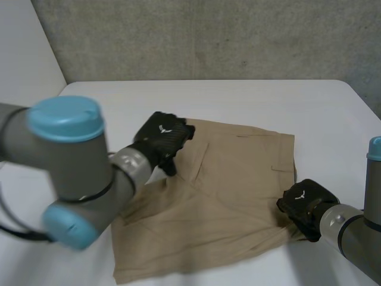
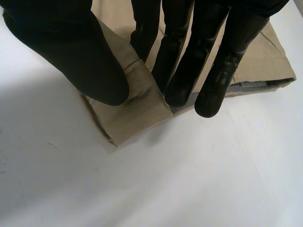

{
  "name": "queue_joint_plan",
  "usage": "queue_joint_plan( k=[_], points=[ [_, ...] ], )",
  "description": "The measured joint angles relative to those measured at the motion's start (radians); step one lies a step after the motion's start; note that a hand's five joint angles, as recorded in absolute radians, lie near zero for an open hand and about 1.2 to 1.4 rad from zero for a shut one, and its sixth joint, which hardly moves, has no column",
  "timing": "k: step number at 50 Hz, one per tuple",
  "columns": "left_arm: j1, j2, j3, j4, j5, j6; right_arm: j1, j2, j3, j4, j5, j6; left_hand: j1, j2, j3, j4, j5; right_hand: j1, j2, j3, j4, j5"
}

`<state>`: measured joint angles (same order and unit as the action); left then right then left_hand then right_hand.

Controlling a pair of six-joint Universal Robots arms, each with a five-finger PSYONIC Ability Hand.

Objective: Fold the shorts.

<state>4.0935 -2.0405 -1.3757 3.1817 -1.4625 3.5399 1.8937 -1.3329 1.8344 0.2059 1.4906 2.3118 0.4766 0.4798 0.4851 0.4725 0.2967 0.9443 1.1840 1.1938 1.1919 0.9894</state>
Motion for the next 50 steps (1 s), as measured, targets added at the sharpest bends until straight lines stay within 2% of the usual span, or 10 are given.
queue_joint_plan(
  k=[9,21,24,27,31,32,35,42,44,50],
  points=[
    [0.01,-0.362,0.366,0.001,0.123,0.103,0.004,0.024,0.004,-0.046,0.002,0.002,0.003,0.002,0.001,0.002,0.006,0.0,0.0,0.0,0.0,0.0],
    [0.042,-0.577,0.612,-0.077,0.214,0.251,0.001,0.031,0.002,-0.082,0.002,0.002,0.003,0.003,0.002,0.005,0.009,0.0,0.0,0.0,0.0,0.0],
    [0.052,-0.602,0.652,-0.123,0.227,0.268,-0.001,0.031,0.001,-0.089,0.002,0.002,0.086,0.079,0.069,0.083,0.085,0.0,0.0,0.0,0.0,0.0],
    [0.065,-0.624,0.688,-0.176,0.236,0.297,-0.004,0.03,0.0,-0.093,0.002,0.003,0.377,0.357,0.35,0.353,0.345,0.0,0.0,0.0,0.0,0.0],
    [0.076,-0.632,0.702,-0.203,0.235,0.319,-0.007,0.03,-0.002,-0.097,0.002,0.003,0.578,0.556,0.536,0.551,0.542,0.0,0.0,0.0,0.0,0.0],
    [0.082,-0.633,0.704,-0.213,0.229,0.33,-0.008,0.029,-0.003,-0.099,0.002,0.004,0.669,0.691,0.68,0.7,0.677,0.0,0.0,0.0,0.0,0.0],
    [0.085,-0.632,0.704,-0.215,0.224,0.334,-0.008,0.029,-0.003,-0.1,0.002,0.004,0.669,0.691,0.68,0.7,0.677,0.0,0.0,0.0,0.0,0.0],
    [0.106,-0.582,0.661,-0.208,0.064,0.368,-0.007,0.029,-0.004,-0.109,0.003,0.02,0.669,0.715,0.701,0.726,0.678,0.0,0.0,0.0,0.0,0.0],
    [0.12,-0.541,0.605,-0.194,-0.015,0.426,-0.006,0.029,-0.005,-0.11,0.003,0.031,0.669,0.715,0.701,0.726,0.678,0.0,0.0,0.0,0.0,0.0],
    [0.133,-0.472,0.48,-0.167,-0.098,0.534,-0.002,0.029,-0.006,-0.11,0.003,0.04,0.669,0.716,0.702,0.726,0.678,0.0,0.0,0.0,0.0,0.0]
  ],
)
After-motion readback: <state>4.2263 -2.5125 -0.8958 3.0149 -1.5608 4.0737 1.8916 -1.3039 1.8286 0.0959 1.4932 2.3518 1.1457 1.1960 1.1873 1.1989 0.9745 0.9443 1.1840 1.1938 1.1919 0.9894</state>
